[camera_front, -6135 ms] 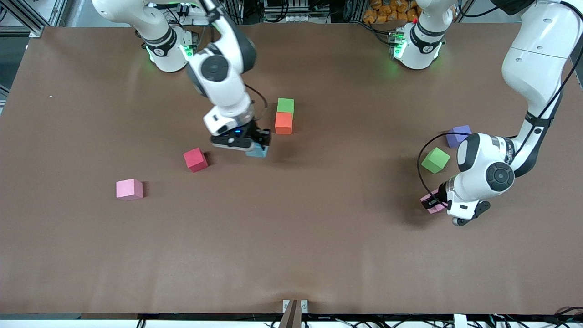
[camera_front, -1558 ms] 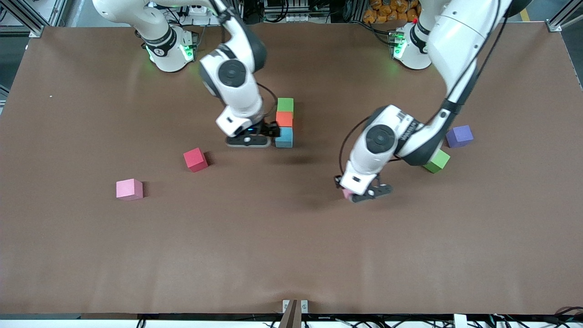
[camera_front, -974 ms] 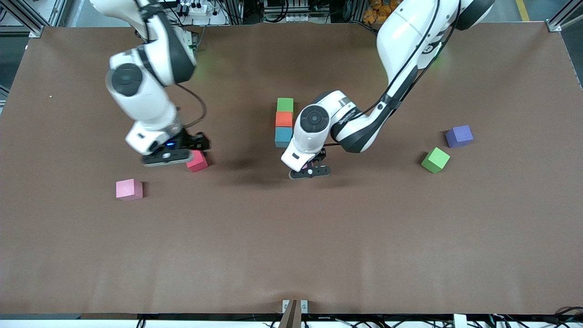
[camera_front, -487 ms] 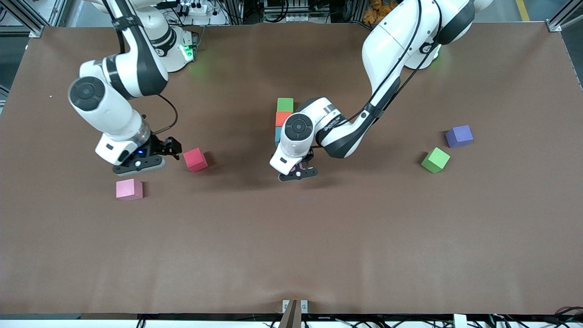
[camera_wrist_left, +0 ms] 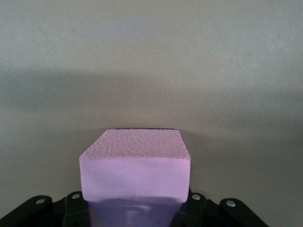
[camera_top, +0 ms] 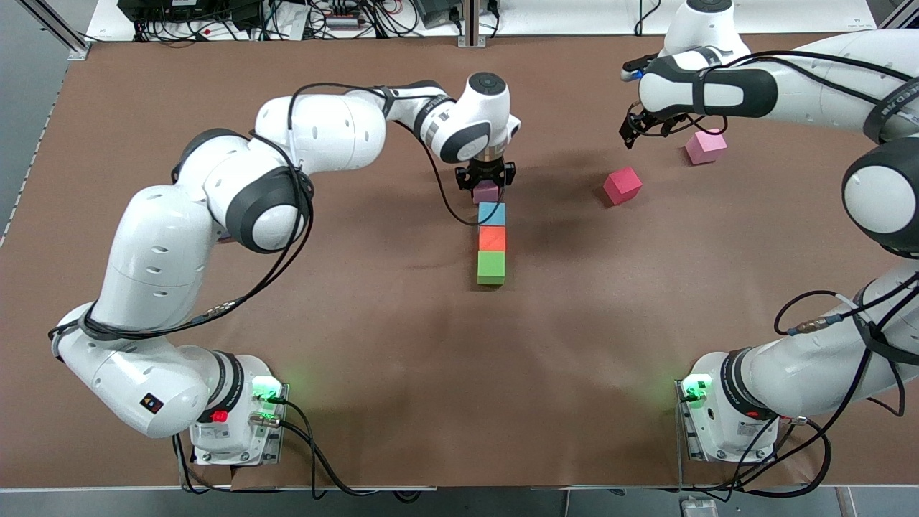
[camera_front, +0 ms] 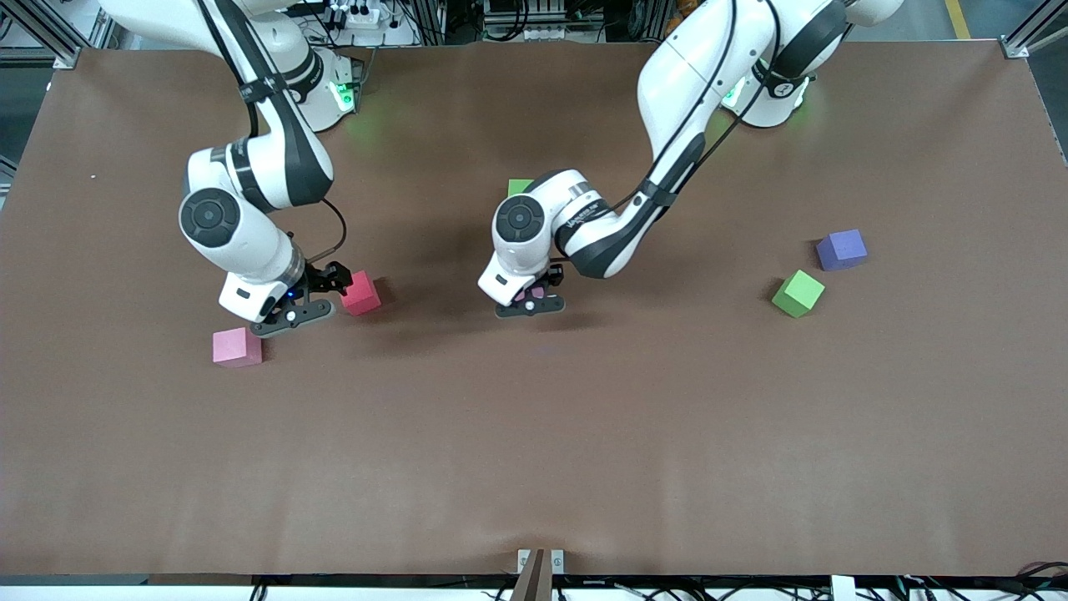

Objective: Arrange blocks into number 1
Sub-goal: 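Place pink beside cyan with the left gripper while the right gripper grasps red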

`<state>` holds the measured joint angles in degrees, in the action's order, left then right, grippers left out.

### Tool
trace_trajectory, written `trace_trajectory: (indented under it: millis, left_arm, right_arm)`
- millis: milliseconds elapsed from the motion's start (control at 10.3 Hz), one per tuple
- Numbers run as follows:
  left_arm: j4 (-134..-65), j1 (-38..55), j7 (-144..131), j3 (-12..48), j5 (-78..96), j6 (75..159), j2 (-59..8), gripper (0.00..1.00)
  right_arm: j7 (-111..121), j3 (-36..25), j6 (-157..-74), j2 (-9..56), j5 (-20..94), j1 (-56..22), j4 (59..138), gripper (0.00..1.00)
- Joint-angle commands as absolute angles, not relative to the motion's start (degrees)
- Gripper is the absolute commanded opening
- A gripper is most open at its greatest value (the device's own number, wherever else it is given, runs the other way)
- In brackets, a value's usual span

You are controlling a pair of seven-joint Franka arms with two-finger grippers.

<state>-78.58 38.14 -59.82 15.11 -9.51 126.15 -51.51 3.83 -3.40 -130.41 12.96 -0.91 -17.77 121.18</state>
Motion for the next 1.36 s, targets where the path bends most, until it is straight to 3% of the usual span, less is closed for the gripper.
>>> trace_trajectory:
  millis: [0,779,876,974,1266]
  left_arm:
    - [-76.4,39.3,-60.3,14.0,-8.3,125.2,-52.3,0.0]
    - [-76.8,42.2,-59.7,12.9,-8.9,125.2,-53.0,0.03]
    - [-76.9,42.0,-58.6,12.9,-8.9,125.2,-52.9,0.85]
    - [-77.1,42.1,-58.3,12.8,-9.0,125.2,-52.8,1.0]
    - [-77.2,42.2,-58.6,12.9,-9.1,125.1,-51.6,1.0]
  right_arm:
    - [4.6,-3.0,-130.9,12.7,-1.0,-17.5,121.2,1.0]
    - [5.9,-2.9,-131.9,15.6,4.0,-18.9,121.5,1.0]
    - [6.3,-3.0,-132.0,16.0,4.0,-18.9,121.6,1.0]
    - [7.1,-3.0,-132.4,16.0,4.0,-18.9,122.2,1.0]
    - [10.8,-3.0,-137.3,16.8,4.0,-19.0,124.5,1.0]
